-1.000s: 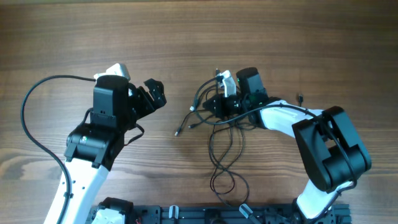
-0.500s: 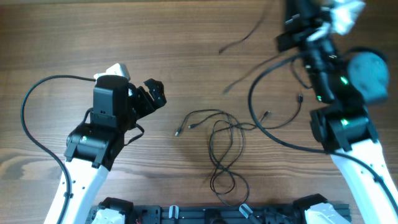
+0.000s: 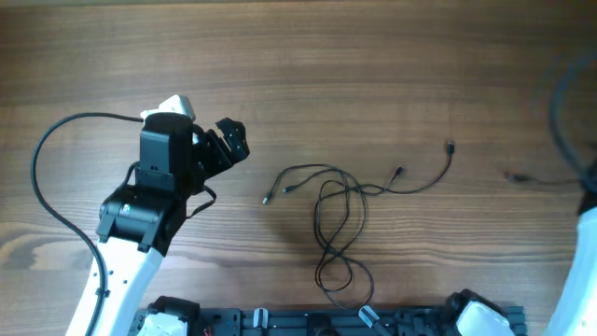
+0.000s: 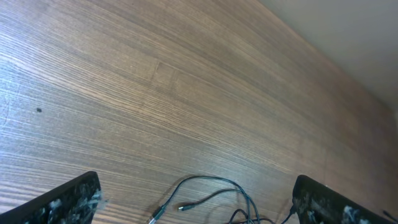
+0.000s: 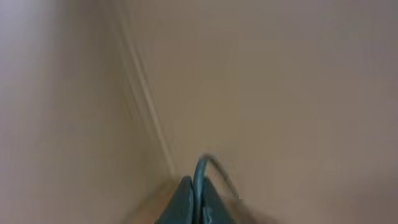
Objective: Untangle cables
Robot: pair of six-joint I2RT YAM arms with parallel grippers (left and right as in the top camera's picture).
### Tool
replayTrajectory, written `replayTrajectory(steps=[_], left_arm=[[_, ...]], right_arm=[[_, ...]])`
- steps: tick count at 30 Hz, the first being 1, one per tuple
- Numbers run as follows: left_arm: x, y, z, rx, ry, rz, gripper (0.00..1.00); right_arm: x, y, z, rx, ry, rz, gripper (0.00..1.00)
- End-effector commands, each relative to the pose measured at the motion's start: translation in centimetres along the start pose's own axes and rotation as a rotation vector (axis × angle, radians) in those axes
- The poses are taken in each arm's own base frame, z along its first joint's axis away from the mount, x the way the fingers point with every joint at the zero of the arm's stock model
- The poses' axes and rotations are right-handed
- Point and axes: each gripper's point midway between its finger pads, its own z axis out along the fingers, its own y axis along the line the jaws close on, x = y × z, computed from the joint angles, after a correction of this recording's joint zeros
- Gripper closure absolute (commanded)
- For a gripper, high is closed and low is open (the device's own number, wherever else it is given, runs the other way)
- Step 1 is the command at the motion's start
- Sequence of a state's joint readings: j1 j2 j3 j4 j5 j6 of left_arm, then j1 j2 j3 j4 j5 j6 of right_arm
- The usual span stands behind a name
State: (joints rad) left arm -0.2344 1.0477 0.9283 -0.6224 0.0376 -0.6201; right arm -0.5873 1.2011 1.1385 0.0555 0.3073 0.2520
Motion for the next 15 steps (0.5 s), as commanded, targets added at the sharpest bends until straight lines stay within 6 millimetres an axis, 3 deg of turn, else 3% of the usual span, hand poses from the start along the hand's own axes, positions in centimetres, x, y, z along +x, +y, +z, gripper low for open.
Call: replayTrajectory(steps=[1, 6, 12, 15], left_arm=[[-0.4, 0.1, -0.2, -0.005, -0.020, -0.016, 0.00], [-0.4, 0.1, -0.2, -0.005, -0.019, -0.016, 0.00], [-0.4, 0.1, -0.2, -0.005, -0.019, -0.016, 0.00], [-0.4, 0.1, -0.2, -0.005, -0.019, -0.016, 0.00]], right_arm=[[4.7, -2.0, 2.1, -0.054, 0.214, 0.406, 0.96], [13.8, -8.1, 4.2, 0.170, 0.466, 0.466, 0.96], [21.4, -11.1, 4.5, 0.312, 0.657, 0.447, 0.95], [23.7, -11.7, 3.9, 0.352, 0.730, 0.439, 0.06]])
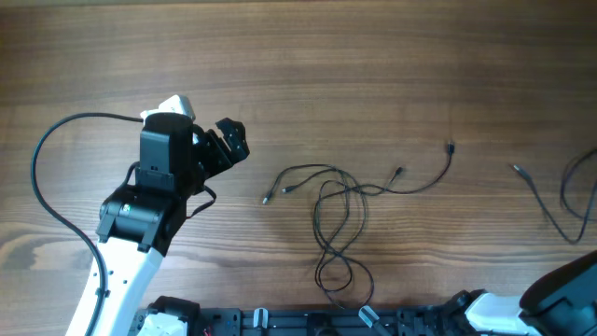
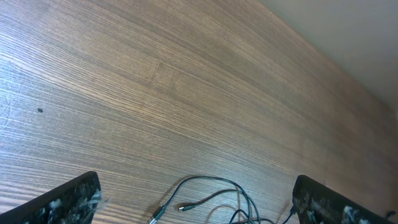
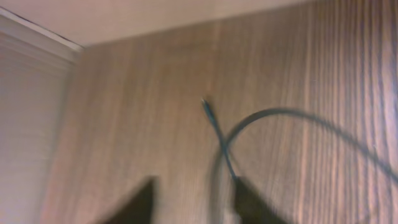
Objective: Untangle cables
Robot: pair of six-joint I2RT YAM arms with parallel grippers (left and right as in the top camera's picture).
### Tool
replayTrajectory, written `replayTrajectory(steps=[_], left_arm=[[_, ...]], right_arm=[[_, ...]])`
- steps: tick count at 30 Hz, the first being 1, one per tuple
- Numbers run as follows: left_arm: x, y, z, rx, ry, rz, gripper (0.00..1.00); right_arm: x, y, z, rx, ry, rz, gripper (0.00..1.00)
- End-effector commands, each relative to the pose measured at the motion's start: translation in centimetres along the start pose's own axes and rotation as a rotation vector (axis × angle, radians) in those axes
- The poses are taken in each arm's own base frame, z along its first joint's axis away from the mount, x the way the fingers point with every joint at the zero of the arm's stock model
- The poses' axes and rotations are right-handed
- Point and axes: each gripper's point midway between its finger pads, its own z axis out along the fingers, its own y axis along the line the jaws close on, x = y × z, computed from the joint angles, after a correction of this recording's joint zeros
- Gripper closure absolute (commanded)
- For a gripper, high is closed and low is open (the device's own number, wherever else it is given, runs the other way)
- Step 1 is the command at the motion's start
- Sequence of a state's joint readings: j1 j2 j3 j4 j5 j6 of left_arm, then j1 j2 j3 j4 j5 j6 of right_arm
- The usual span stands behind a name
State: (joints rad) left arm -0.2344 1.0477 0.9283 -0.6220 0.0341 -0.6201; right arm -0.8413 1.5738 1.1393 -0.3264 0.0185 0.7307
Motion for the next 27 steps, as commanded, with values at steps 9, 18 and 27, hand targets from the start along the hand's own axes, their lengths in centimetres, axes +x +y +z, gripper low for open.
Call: replayTrajectory(steps=[9, 18, 27], left_arm=[[-0.4, 0.1, -0.2, -0.002, -0.017, -0.016, 0.00], [-0.4, 0.1, -0.2, -0.002, -0.017, -0.016, 0.00], [-0.4, 0.0, -0.2, -0.002, -0.017, -0.016, 0.00]], right_arm=[[5.0, -0.2, 0.6, -0.052, 0.244, -0.091, 0.00], [18.2, 8.9, -5.0, -0.563, 0.589, -0.667, 0.00], [36.8, 8.8, -15.5, -0.716, 0.983, -1.107, 0.00]])
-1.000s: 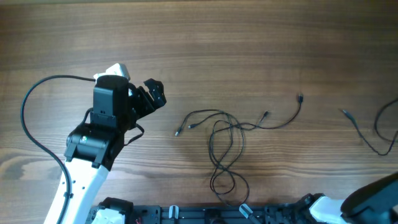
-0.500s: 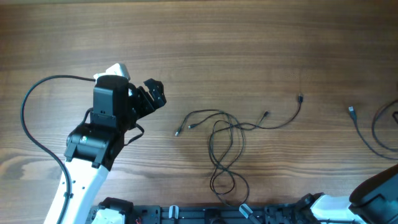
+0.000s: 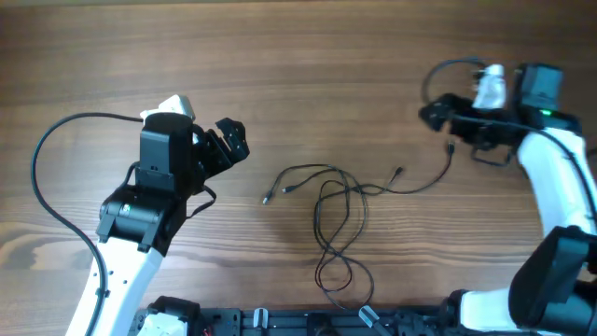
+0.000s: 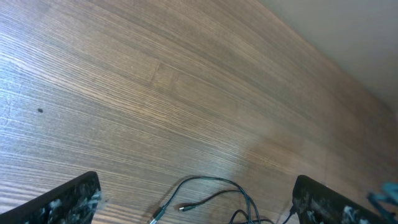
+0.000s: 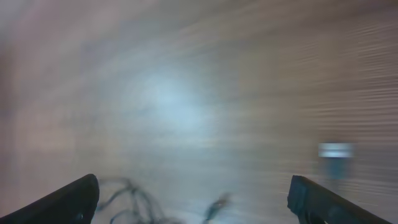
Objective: Untangle cables
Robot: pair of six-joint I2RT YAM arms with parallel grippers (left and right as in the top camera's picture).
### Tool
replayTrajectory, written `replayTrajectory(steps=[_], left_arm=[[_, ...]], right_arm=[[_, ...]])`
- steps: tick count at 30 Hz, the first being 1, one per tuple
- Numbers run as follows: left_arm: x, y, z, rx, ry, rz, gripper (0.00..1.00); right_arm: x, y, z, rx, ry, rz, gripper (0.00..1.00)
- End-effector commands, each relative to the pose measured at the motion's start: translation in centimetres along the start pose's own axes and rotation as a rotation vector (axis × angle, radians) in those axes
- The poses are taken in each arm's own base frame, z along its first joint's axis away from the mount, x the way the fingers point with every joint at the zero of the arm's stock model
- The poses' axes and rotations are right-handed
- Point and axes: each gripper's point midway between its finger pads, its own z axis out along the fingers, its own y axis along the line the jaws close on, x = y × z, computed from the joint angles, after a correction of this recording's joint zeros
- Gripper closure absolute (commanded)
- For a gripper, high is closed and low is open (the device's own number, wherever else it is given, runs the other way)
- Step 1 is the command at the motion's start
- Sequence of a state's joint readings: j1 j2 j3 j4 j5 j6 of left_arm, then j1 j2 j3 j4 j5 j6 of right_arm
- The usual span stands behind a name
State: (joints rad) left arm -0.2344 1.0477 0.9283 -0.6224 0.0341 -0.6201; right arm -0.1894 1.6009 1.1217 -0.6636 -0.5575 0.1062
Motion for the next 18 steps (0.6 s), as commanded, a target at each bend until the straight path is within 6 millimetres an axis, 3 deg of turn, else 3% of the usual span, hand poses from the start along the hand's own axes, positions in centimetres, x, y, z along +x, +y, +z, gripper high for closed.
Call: replayTrajectory(steps=[1, 5, 10, 18], left_arm=[[-0.4, 0.0, -0.2, -0.002, -0.017, -0.016, 0.00], [-0.4, 0.0, -0.2, -0.002, -0.017, -0.016, 0.00], [-0.4, 0.0, -0.2, -0.002, -0.017, -0.016, 0.00], [-0.4, 0.0, -0.2, -0.002, -0.018, -0.016, 0.00]], right_arm=[[4.4, 4.6, 2.7, -0.068, 0.161, -0.133, 0.00], [8.9, 8.5, 3.9, -0.103, 0.309, -0.214, 0.00], [13.0, 11.4, 4.4, -0.124, 0.430, -0.296, 0.00], [15.6, 13.2, 5.7, -0.106, 0.466, -0.414, 0.00]])
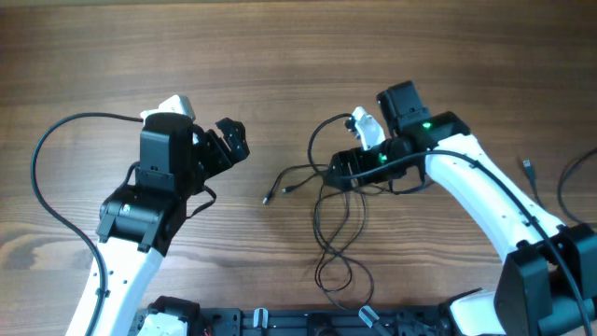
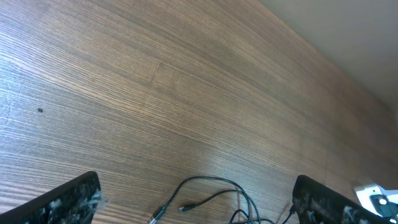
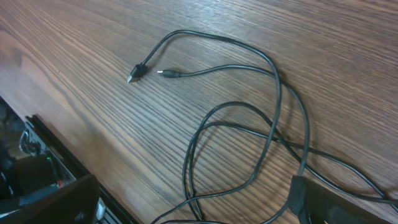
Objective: Untangle cables
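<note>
Several thin black cables lie tangled [image 1: 338,219] at the table's middle, and the right wrist view shows their crossed loops [image 3: 261,124]. Two plug ends [image 2: 186,207] point left out of the heap. One cable [image 1: 528,168] lies apart at the far right edge. My right gripper [image 1: 343,170] hovers open over the top of the tangle, with loops showing between its fingers [image 3: 329,202] and nothing gripped. My left gripper [image 1: 229,142] is open to the left of the plug ends, and its fingers [image 2: 65,199] frame bare wood.
The wooden table [image 1: 298,56] stretches behind the arms. The left arm's own black lead [image 1: 42,159] loops at the far left. A dark rail with clamps [image 1: 317,322] runs along the front edge.
My right gripper was at the back right of the table; it now sits low over the upper part of the tangle, still open. The left arm has not moved.
My right gripper was first shut on a cable off the right edge. Then that cable lay on the table at the far right, apart from the heap. The right arm then stood at the back right, and now over the tangle. The left arm stayed still.
</note>
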Robot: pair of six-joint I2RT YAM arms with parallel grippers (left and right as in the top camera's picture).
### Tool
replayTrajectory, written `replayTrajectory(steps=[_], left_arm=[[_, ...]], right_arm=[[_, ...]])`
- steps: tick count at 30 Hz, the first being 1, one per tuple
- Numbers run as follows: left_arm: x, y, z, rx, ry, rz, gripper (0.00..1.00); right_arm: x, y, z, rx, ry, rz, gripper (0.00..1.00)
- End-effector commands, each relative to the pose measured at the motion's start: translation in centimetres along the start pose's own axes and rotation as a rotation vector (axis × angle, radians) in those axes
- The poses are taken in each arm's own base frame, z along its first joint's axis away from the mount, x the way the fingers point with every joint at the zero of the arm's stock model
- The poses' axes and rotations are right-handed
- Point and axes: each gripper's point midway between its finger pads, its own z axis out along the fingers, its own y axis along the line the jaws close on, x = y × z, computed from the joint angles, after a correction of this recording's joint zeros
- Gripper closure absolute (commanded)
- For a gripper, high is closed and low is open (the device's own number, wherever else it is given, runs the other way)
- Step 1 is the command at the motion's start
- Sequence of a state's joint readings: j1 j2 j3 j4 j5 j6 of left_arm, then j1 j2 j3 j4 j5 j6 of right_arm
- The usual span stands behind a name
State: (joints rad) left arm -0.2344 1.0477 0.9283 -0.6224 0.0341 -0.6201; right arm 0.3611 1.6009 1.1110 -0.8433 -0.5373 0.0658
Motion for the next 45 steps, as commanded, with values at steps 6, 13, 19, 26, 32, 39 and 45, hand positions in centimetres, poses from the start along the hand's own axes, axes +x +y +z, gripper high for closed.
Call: replayTrajectory(steps=[6, 13, 19, 26, 32, 39, 45], left_arm=[[-0.4, 0.0, -0.2, -0.002, -0.017, -0.016, 0.00], [-0.4, 0.0, -0.2, -0.002, -0.018, -0.016, 0.00], [-0.4, 0.0, -0.2, -0.002, -0.017, -0.016, 0.00], [-0.4, 0.0, -0.2, -0.002, -0.017, -0.016, 0.00], [-0.4, 0.0, -0.2, -0.002, -0.018, -0.016, 0.00], [-0.4, 0.0, -0.2, -0.002, -0.017, -0.016, 0.00], [-0.4, 0.0, -0.2, -0.002, -0.018, -0.016, 0.00]], right_arm=[[4.4, -0.6, 4.6, -0.065, 0.070, 0.066, 0.00], [7.0, -2.2, 6.8, -0.062, 0.075, 0.095, 0.00], [6.7, -2.9, 8.1, -0.074, -0.006, 0.076, 0.00], [6.3, -3.3, 8.9, -0.082, -0.041, 0.067, 0.00], [6.5, -3.2, 10.1, -0.130, -0.015, 0.074, 0.02], [6.9, -2.9, 10.9, -0.181, 0.010, 0.089, 0.75], [6.1, -1.7, 10.4, -0.235, -0.001, 0.078, 0.96]])
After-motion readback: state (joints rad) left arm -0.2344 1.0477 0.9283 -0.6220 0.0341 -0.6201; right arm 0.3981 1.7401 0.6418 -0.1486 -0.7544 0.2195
